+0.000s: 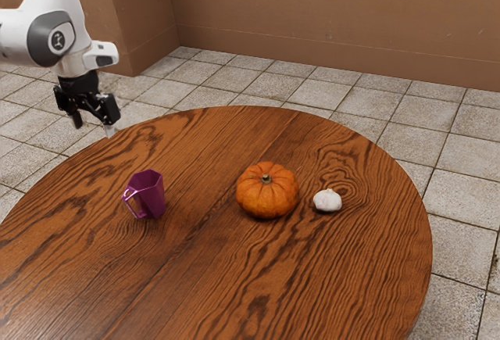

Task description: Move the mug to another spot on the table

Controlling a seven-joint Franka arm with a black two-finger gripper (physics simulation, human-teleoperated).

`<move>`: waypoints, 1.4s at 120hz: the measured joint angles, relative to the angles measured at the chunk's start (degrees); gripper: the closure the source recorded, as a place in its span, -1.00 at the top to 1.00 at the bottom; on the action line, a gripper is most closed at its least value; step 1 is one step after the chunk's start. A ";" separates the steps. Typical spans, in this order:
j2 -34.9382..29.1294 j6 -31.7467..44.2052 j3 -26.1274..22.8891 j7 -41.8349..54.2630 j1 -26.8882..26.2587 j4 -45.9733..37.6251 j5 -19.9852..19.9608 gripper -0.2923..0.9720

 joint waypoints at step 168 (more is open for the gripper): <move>18.91 26.18 0.64 35.55 1.21 -11.21 -19.73 0.54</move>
